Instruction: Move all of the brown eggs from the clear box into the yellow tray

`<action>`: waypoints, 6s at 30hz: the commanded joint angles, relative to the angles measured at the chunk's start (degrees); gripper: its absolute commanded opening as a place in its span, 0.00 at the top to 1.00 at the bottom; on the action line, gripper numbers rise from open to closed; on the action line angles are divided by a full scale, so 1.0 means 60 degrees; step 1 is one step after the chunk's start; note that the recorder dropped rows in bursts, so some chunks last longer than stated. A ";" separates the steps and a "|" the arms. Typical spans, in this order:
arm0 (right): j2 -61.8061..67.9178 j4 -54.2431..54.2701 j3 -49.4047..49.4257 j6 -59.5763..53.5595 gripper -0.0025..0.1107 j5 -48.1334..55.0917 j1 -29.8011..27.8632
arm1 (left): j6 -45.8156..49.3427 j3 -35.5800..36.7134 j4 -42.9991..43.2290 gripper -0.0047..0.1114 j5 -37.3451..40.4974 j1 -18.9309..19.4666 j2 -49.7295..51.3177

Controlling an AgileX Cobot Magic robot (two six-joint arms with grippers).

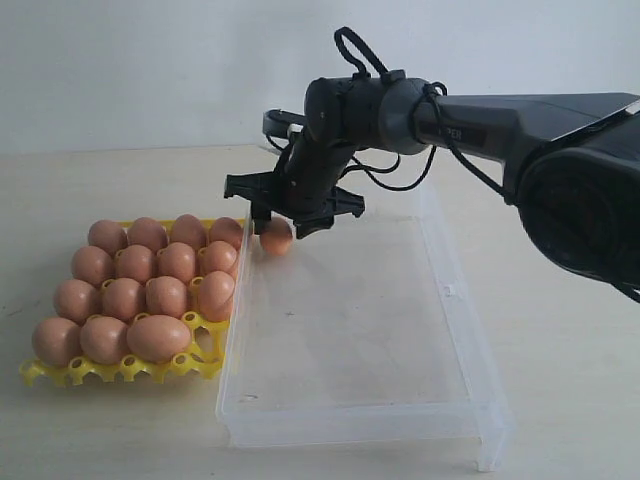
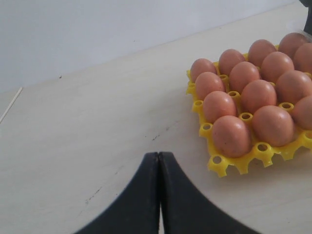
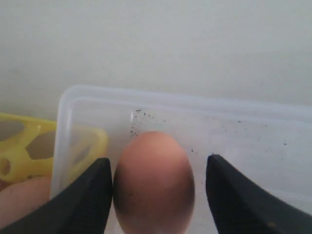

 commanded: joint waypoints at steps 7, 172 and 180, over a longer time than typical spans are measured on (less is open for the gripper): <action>0.0153 -0.0026 -0.0044 -0.0894 0.87 -0.0054 -0.0009 | -0.0054 -0.0038 0.0000 0.96 -0.0072 -0.0018 -0.0058; -2.3501 -0.1533 1.9361 -0.4728 0.98 -0.5757 -0.4733 | -0.0054 -0.0038 0.0000 0.96 -0.0072 -0.0018 -0.0058; -2.3501 -0.1509 1.9361 -0.4708 0.98 -0.5757 -0.4733 | -0.0054 -0.0038 0.0000 0.96 -0.0072 -0.0018 -0.0058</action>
